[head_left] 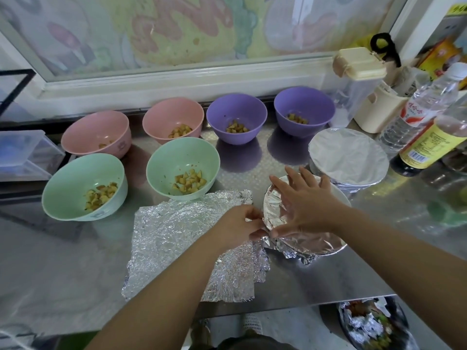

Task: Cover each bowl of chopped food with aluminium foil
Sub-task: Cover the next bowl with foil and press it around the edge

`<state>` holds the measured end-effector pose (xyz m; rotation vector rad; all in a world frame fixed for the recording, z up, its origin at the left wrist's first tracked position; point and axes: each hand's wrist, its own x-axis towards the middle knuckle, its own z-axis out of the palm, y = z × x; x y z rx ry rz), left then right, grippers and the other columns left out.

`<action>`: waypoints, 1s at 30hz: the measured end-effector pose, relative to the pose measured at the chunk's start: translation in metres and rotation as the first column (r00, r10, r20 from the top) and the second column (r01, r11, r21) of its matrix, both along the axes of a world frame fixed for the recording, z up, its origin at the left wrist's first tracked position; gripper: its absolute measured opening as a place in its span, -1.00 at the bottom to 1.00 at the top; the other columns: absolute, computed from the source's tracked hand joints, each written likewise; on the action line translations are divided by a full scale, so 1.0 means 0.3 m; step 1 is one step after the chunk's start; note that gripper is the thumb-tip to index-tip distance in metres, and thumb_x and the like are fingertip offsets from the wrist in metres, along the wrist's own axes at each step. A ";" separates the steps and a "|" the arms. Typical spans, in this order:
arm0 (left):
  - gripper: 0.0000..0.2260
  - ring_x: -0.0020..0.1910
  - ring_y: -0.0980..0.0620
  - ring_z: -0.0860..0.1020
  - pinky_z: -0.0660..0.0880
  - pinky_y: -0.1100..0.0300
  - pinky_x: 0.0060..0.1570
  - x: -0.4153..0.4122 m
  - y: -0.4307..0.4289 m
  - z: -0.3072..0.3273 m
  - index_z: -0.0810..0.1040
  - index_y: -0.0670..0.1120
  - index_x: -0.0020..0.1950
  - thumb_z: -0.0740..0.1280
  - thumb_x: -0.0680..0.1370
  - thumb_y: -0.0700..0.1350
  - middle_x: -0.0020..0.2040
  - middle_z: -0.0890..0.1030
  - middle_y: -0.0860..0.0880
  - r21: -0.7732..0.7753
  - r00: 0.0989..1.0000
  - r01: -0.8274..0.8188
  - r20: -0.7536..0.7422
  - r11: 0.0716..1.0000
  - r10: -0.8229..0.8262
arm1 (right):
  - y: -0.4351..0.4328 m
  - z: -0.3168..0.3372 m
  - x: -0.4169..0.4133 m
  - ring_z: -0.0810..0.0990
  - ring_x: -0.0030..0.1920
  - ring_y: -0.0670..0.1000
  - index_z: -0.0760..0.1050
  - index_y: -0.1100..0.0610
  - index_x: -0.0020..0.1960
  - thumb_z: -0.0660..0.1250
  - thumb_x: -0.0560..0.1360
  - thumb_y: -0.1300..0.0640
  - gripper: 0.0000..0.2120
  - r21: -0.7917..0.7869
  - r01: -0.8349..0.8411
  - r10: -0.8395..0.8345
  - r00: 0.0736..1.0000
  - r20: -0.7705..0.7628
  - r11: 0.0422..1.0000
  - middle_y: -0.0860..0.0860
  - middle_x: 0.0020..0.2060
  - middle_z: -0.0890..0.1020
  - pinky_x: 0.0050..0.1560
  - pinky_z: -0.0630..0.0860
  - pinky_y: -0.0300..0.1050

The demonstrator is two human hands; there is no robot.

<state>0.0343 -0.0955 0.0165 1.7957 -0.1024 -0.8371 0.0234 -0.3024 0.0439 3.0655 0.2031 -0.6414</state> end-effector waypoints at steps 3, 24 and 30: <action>-0.81 0.02 -0.22 0.68 0.60 -0.15 0.12 -0.033 -0.027 -0.006 0.51 -0.28 0.15 0.39 0.57 -0.29 0.09 0.65 -0.25 -0.116 0.948 -0.256 -0.222 0.960 0.226 | 0.009 -0.004 -0.002 -0.25 0.61 0.25 -0.44 -0.23 0.56 0.00 -0.02 -0.79 0.34 -0.001 0.022 -0.022 1.000 0.003 1.000 0.06 0.63 -0.28 0.47 -0.11 0.51; -0.68 -0.02 -0.21 0.67 0.63 -0.11 -0.01 -0.113 -0.169 0.039 0.61 -0.16 0.22 0.15 0.63 -0.39 0.08 0.68 -0.27 -0.129 0.465 -0.799 -0.751 0.587 0.468 | 0.021 -0.024 -0.014 -0.24 0.61 0.26 -0.43 -0.21 0.57 -0.07 -0.02 -0.81 0.34 -0.007 0.024 -0.024 0.999 0.042 1.000 0.08 0.63 -0.26 0.46 -0.09 0.54; -0.58 0.23 -0.24 0.59 0.54 -0.11 0.17 -0.094 -0.169 0.072 0.55 -0.18 0.36 0.02 0.63 -0.17 0.23 0.62 -0.27 -0.294 0.544 -0.753 -0.781 0.589 0.306 | 0.024 -0.021 -0.016 -0.25 0.61 0.26 -0.43 -0.22 0.57 -0.08 -0.05 -0.80 0.36 -0.004 0.031 -0.031 0.999 0.039 1.000 0.08 0.63 -0.27 0.46 -0.11 0.53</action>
